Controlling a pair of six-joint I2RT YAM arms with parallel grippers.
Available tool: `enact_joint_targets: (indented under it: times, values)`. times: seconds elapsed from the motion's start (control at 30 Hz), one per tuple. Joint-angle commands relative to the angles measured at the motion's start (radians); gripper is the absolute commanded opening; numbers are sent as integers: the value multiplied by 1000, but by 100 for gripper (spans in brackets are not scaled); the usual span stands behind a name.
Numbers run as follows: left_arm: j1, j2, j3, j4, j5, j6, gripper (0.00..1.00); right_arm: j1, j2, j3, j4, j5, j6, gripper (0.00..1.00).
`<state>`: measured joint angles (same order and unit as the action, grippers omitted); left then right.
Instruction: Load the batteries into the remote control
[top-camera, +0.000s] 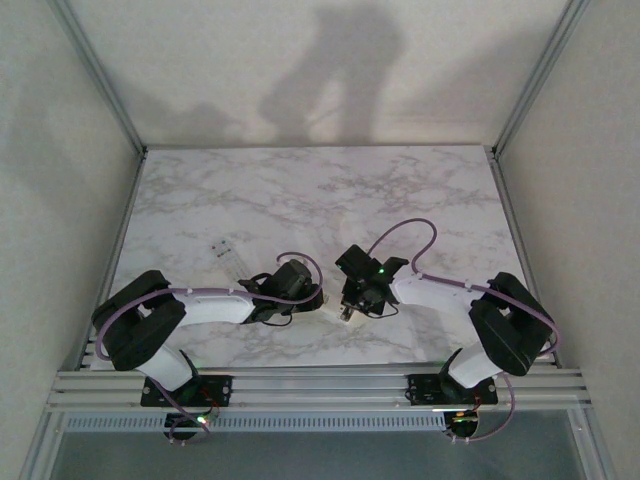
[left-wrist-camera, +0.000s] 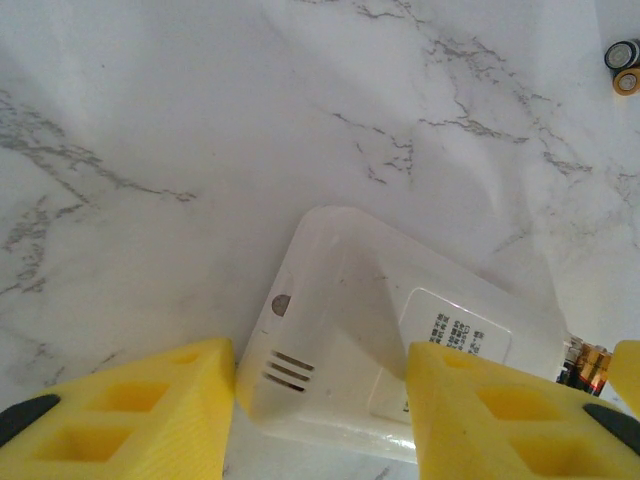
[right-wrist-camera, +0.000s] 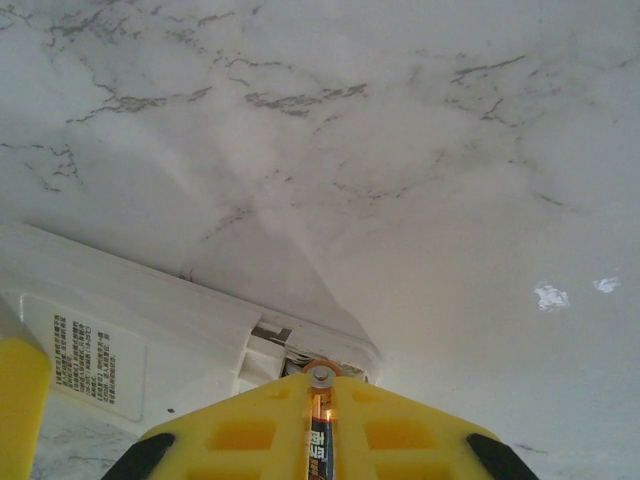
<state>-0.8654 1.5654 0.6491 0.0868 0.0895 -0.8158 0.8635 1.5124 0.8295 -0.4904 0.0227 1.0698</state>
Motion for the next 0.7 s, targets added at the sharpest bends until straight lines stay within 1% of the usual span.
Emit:
enact_joint_targets:
  times: [0.0, 0.4, 0.67]
  values:
    - [-28, 21, -6, 33, 59, -11, 48, 19, 24, -9, -27, -7, -6, 12]
    - [-30, 21, -7, 39, 60, -10, 48, 56, 22, -19, -59, 6, 0, 12]
    - [-32, 22, -6, 40, 58, -13, 48, 65, 19, -32, -57, 11, 7, 13]
